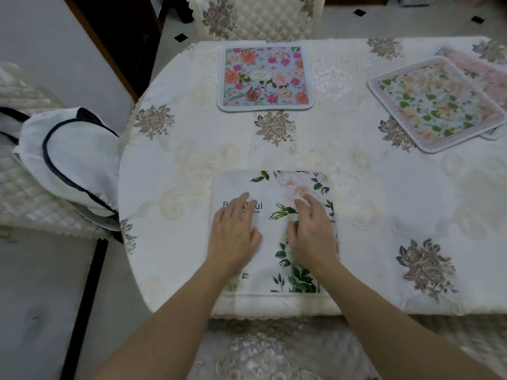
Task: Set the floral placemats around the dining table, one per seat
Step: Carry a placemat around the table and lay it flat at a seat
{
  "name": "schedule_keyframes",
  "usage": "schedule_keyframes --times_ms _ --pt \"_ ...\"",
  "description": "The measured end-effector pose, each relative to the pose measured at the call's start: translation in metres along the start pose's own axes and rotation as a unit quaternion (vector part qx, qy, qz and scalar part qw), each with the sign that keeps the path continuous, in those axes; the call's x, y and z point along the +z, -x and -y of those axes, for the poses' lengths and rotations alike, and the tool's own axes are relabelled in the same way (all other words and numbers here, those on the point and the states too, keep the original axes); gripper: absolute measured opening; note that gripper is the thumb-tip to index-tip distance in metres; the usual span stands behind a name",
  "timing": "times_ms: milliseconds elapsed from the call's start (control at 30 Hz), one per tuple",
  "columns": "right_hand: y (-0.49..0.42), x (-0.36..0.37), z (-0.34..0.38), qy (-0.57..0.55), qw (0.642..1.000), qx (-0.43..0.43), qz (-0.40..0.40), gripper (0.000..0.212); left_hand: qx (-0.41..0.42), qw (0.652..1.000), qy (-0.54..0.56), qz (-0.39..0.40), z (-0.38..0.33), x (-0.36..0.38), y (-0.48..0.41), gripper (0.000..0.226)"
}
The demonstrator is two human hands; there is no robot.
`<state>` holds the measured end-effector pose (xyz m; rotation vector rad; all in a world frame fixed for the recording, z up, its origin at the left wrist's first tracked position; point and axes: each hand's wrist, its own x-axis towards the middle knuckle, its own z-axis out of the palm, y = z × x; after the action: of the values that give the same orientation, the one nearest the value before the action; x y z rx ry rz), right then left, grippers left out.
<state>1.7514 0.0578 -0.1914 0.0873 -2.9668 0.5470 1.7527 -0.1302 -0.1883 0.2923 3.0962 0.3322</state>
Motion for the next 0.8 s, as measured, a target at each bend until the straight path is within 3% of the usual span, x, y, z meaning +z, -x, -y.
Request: schedule_keyframes --times_ms 133,333,600,800 --pt "0.013 0.032 0.013 0.024 0.992 -0.062 0.109 0.059 -0.004 0.999 0.011 0.050 -0.006 0.028 0.003 0.062" --pt "0.017 0.027 -0.016 0.099 0.984 -0.081 0.123 0.077 -0.011 0.998 -0.017 0.054 0.009 0.033 0.013 0.072" --pt "0.018 0.020 -0.032 0.100 0.982 -0.046 0.156 0.079 -0.020 0.998 -0.011 0.063 0.015 0.030 0.018 0.075" --pt "0.004 -0.012 -0.038 0.052 0.966 -0.068 0.244 0.079 -0.027 0.993 0.021 0.113 0.012 0.012 0.014 0.074"
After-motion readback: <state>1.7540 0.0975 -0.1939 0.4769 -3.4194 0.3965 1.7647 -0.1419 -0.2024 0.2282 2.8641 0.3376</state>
